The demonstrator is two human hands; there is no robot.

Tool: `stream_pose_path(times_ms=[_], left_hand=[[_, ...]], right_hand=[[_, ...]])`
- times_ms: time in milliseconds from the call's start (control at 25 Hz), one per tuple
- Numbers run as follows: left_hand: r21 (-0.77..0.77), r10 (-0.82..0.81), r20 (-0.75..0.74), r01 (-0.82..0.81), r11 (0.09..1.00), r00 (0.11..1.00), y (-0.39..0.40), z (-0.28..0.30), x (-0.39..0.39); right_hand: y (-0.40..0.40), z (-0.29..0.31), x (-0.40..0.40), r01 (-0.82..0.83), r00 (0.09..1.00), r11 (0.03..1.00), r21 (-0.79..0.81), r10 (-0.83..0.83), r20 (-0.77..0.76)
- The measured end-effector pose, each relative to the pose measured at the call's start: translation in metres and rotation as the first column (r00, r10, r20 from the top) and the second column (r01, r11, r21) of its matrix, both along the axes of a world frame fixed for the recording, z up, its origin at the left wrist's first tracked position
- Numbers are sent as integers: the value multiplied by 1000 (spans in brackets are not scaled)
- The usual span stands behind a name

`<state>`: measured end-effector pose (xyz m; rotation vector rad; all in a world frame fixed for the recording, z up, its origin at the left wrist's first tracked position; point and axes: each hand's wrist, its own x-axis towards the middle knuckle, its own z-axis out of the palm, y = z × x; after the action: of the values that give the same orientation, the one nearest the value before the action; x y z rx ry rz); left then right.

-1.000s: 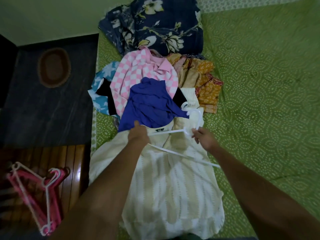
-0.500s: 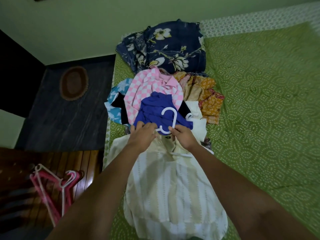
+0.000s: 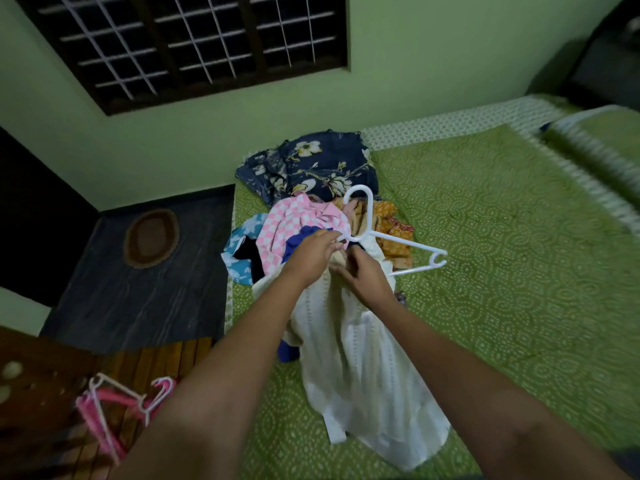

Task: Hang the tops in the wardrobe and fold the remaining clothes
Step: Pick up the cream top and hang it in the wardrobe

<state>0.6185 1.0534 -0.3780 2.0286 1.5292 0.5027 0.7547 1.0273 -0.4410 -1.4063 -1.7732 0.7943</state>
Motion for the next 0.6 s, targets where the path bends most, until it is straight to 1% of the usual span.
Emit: stream_pose_path(times_ms=[80,120,160,200,240,320,360,400,440,480,520,560,600], left_hand=[[79,-41,8,40,996,999,-20,28,5],[115,-57,15,55,992,998,-32,43,8],[149,-70,21,66,987,997,-45,57,12],[183,-86,21,81,980,996,-60,69,16],[214,-100,21,93,972,995,-72,81,19],[272,-135,14,126,954,991,-95,104,25],[309,-157,0,150,939,988,-104,115,26],[347,-176,-23,172,922,984,-113,125,27],[385,-185,-45,188,903,982,-120,133,26],[420,-189,-46,190,888,981,-126,139,25],[445,-194,-26,185,876,981,-132,142,23],[461,-203,-2,181,869,979,-137,143,20],[468,-215,18,182,865,976,-144,141,19]], right_hand=[[-31,26,5,113,993,986,125,-110,-34],[-47,36,7,166,984,979,120,-157,-79],[-64,44,9,199,974,977,71,-189,-128],[-83,51,11,208,969,978,18,-204,-139],[-100,55,14,182,977,983,-9,-181,-109],[-135,59,24,105,994,992,-69,-105,9],[-152,57,34,81,991,987,-141,-64,118],[-170,56,48,77,961,973,-217,-14,277],[-185,54,64,104,895,950,-293,39,444],[-200,53,82,147,832,930,-338,68,550],[-214,54,99,208,798,913,-352,49,600],[-226,59,113,275,802,894,-353,-11,597],[-235,69,127,355,810,872,-336,-108,576]])
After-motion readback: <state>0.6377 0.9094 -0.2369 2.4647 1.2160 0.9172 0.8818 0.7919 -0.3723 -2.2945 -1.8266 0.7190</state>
